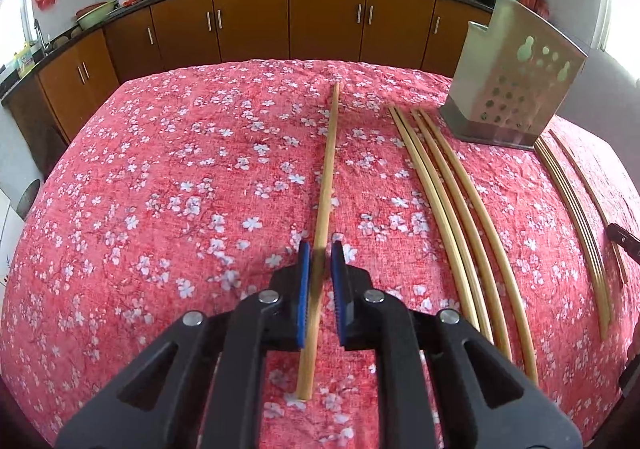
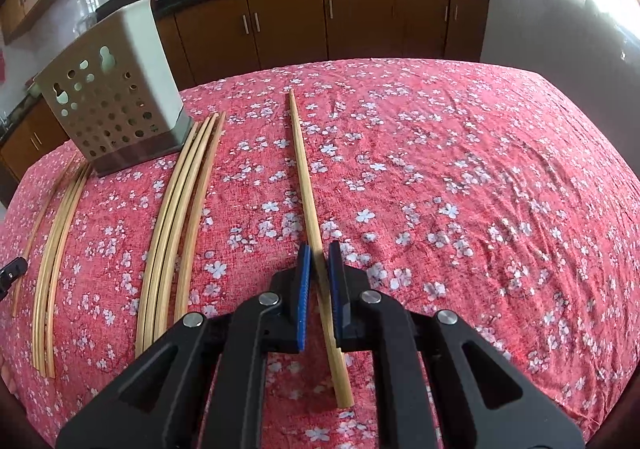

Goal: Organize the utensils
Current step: 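Close the left tool on its chopstick while the right tool closes and lifts its chopstick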

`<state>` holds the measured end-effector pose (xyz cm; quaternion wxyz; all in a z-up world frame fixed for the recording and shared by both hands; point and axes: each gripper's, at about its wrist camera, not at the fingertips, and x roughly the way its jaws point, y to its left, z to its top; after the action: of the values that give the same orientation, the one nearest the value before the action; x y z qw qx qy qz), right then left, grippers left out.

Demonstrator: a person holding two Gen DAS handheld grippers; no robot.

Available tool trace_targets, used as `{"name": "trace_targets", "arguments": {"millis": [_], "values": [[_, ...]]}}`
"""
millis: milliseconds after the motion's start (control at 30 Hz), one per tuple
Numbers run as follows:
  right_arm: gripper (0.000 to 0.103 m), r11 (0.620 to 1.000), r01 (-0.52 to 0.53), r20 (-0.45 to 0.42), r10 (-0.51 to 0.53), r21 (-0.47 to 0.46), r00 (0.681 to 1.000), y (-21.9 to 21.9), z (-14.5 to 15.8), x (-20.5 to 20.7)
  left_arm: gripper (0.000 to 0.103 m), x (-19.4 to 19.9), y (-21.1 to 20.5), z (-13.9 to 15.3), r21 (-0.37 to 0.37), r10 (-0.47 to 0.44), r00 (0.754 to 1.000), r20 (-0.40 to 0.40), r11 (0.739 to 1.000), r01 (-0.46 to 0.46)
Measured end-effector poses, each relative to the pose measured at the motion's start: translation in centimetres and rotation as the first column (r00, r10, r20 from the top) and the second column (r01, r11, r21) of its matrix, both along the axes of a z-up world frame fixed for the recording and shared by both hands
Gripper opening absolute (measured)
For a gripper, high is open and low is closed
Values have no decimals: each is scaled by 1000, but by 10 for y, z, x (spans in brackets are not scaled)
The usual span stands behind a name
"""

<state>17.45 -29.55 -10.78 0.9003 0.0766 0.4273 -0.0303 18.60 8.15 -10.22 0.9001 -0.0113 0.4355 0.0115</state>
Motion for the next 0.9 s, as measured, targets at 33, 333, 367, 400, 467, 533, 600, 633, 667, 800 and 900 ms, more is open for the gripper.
{"name": "trace_targets", "arguments": {"millis": [33, 333, 367, 400, 467, 533, 600, 633, 667, 800, 900], "values": [[10, 1000, 0, 1, 0, 1, 1000, 3, -1, -4, 13, 0, 0, 0, -1, 2, 1000, 0, 1000, -2], [11, 1000, -1, 1, 1, 8, 1000, 1, -2, -8, 13, 0, -3, 0, 19, 5, 1000, -6, 1000, -5], [11, 1000, -2, 0, 2, 7, 1000, 0, -2, -7, 13, 0, -3, 0, 20, 5, 1000, -6, 1000, -5], [11, 1000, -1, 0, 1, 6, 1000, -1, -2, -6, 13, 0, -3, 0, 21, 6, 1000, -6, 1000, -6], [11, 1000, -1, 0, 1, 10, 1000, -3, -2, -5, 13, 1, -4, 0, 19, 6, 1000, -6, 1000, -6], [10, 1000, 0, 2, 0, 22, 1000, -4, -2, -3, 11, 0, -4, 0, 21, 8, 1000, -6, 1000, -8], [8, 1000, -5, 4, 5, 21, 1000, -4, -2, -4, 9, 0, -3, 0, 24, 11, 1000, -6, 1000, -11], [8, 1000, -11, 3, 11, 22, 1000, -4, -1, -5, 8, 0, -4, 1, 31, 7, 1000, -13, 999, -7], [8, 999, -15, 6, 15, 36, 1000, -6, 2, -7, 8, -1, -4, 2, 30, 6, 1000, -18, 1000, -6], [8, 998, -9, 108, 3, 61, 994, -14, 29, -23, 8, -14, 2, 20, 10, -3, 999, 33, 1000, 2], [8, 999, -15, 187, 4, 53, 982, -17, 54, -33, 8, -24, 4, 45, 3, -6, 995, 98, 1000, 6]]}}
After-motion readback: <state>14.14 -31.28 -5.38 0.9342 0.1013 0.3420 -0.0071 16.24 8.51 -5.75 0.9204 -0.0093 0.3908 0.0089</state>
